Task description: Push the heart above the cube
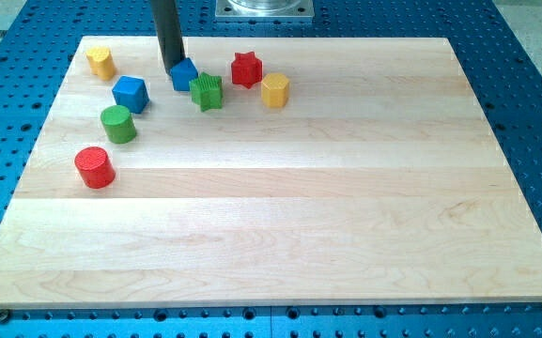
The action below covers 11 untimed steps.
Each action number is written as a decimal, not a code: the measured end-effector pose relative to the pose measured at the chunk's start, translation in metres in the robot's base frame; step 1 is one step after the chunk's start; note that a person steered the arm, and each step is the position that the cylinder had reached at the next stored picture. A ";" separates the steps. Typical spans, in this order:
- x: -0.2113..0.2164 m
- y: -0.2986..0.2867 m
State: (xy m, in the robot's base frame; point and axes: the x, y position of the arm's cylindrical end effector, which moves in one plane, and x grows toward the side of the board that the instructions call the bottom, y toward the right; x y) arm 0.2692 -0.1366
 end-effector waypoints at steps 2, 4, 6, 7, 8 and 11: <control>-0.019 -0.011; -0.060 -0.118; 0.004 -0.139; 0.012 -0.102; 0.013 -0.096; 0.013 -0.086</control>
